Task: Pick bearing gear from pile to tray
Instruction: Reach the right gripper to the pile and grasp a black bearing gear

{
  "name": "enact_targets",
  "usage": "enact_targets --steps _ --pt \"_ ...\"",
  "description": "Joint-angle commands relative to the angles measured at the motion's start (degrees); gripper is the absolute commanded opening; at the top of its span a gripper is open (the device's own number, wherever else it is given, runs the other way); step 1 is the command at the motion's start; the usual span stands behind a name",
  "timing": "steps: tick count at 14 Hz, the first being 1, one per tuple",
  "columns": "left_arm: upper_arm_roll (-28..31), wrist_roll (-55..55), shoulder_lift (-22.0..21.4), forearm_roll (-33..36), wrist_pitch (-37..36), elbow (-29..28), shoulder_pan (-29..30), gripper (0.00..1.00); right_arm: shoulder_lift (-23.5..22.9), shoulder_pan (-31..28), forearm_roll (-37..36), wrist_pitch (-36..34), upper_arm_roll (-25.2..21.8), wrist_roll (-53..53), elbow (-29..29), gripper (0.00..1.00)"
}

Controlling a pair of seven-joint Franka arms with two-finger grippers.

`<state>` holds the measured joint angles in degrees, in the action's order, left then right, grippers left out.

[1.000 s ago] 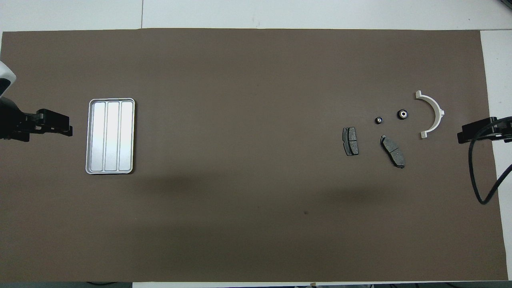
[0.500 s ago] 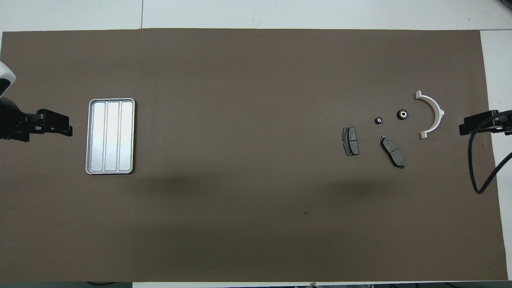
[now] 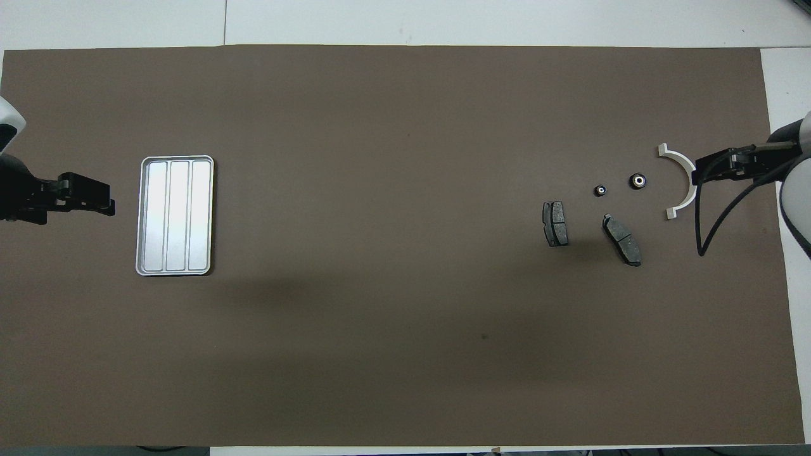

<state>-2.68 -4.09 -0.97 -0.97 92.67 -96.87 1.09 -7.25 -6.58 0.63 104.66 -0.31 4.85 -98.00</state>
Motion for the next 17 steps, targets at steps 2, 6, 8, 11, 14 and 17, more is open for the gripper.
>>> enact_targets --steps 2,6,8,11,14,17 --pt "-0.22 0.22 -1.14 0.61 0.05 -0.69 0.31 1.00 -5.05 -0.97 -0.37 5.80 0.57 1.12 -0.52 1.00" --pt "-0.22 0.22 -1.14 0.61 0.05 -0.69 0.31 1.00 -8.91 -0.36 -0.37 12.23 0.66 1.21 -2.90 1.00" --pt "-0.22 0.22 -1.14 0.61 0.05 -0.69 0.31 1.00 -10.59 -0.27 -0.37 14.51 0.66 1.21 -3.51 1.00" --pt "-0.22 0.22 -1.14 0.61 0.05 -0.69 0.31 1.00 -12.78 -0.18 -0.37 18.73 0.66 1.21 -4.57 1.00" --pt "-0.22 0.22 -1.14 0.61 0.05 -0.69 0.31 1.00 -15.07 -0.18 -0.37 21.37 0.66 1.21 -4.57 1.00" --pt "-0.22 0.22 -1.23 0.61 0.05 -0.69 0.31 1.00 -16.30 -0.18 -0.37 23.22 0.66 1.39 -4.57 1.00"
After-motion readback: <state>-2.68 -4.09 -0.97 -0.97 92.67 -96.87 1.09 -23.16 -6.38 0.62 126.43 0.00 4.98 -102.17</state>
